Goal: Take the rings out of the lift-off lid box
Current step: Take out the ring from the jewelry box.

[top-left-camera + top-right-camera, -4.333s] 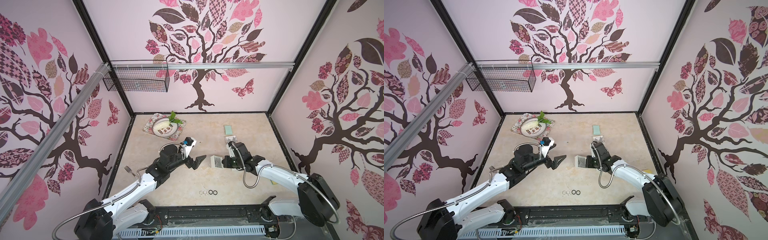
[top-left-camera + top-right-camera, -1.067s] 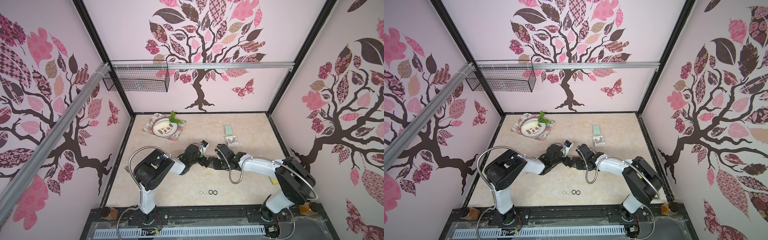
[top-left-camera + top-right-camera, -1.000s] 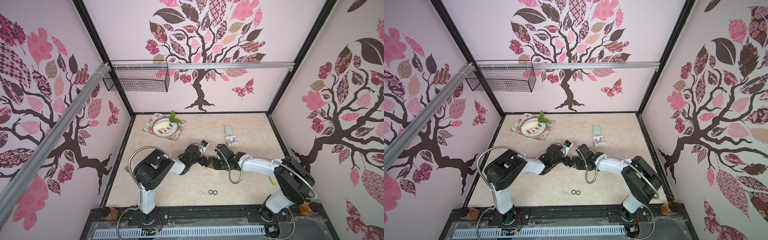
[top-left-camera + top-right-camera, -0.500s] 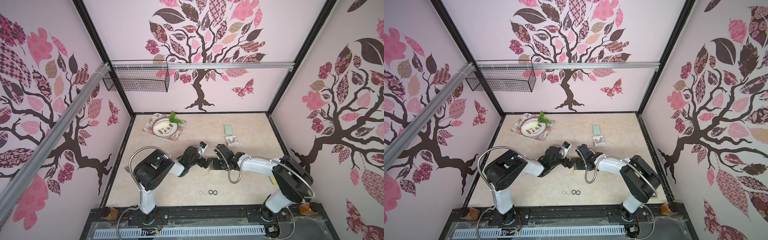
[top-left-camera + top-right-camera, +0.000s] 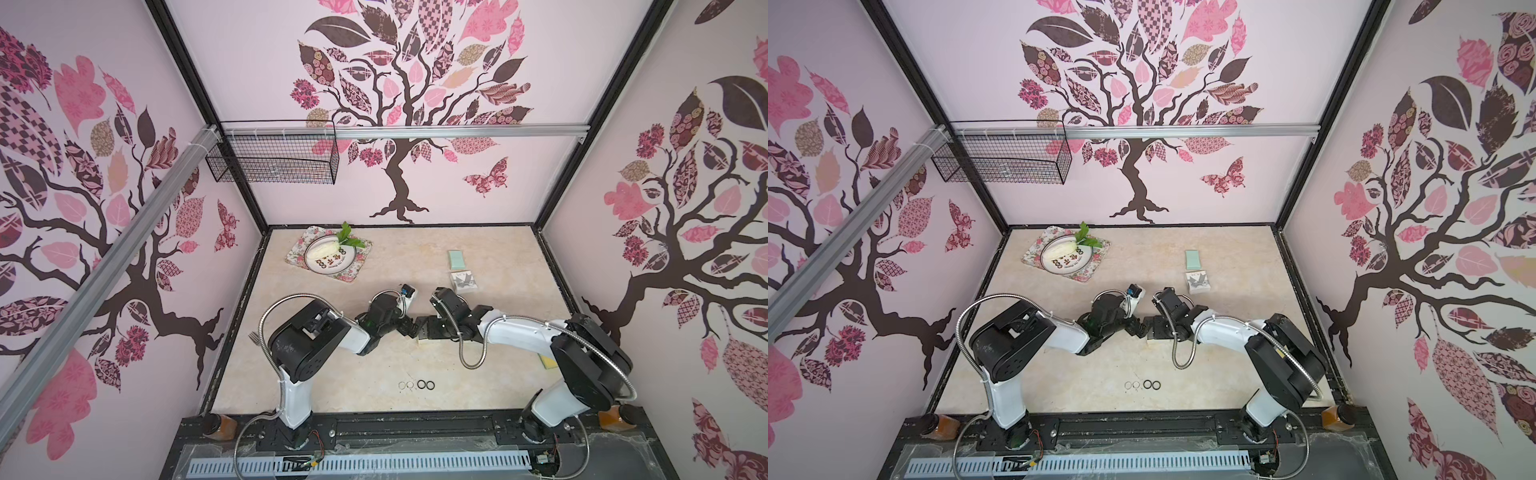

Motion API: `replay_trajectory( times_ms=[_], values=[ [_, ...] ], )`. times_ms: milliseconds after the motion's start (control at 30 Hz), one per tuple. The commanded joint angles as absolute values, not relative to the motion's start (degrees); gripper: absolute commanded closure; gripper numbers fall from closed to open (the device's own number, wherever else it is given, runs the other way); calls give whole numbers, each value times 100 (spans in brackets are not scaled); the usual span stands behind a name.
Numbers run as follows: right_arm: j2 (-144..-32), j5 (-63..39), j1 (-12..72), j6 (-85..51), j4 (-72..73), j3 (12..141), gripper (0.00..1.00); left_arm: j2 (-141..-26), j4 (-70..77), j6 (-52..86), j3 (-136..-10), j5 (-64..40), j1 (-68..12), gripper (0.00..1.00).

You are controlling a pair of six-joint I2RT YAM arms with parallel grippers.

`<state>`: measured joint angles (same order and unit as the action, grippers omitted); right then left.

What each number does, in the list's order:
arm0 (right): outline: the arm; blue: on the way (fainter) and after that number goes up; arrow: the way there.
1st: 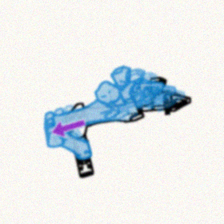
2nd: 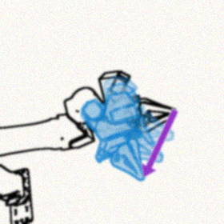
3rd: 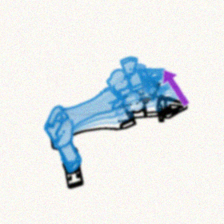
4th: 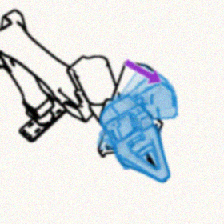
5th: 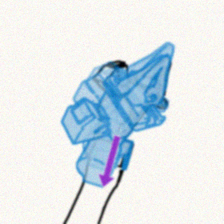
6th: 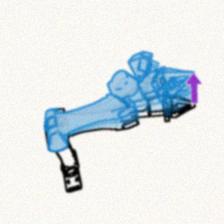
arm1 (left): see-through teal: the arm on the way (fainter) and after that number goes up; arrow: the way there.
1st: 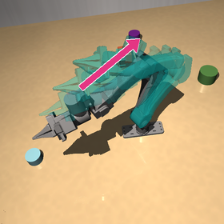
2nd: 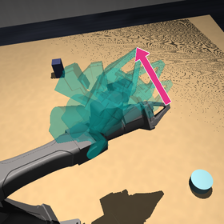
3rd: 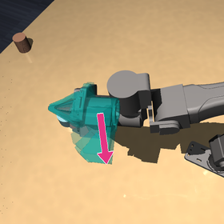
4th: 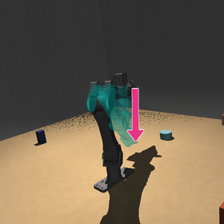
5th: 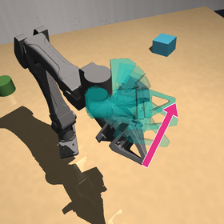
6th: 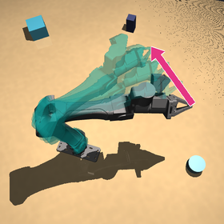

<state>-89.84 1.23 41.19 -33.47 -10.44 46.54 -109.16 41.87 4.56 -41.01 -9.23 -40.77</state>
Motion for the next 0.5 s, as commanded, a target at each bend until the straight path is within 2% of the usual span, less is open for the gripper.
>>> replay_trajectory(
  times_ms=[0,467],
  values=[
    [-8696,167,4140,-3387,-993,4619,100,-10900,4277,448,-3990,-883,-4094,2],
    [-8514,112,4148,-3436,-538,4333,100,-10847,4091,343,-3931,-864,-4201,2]
  ],
)
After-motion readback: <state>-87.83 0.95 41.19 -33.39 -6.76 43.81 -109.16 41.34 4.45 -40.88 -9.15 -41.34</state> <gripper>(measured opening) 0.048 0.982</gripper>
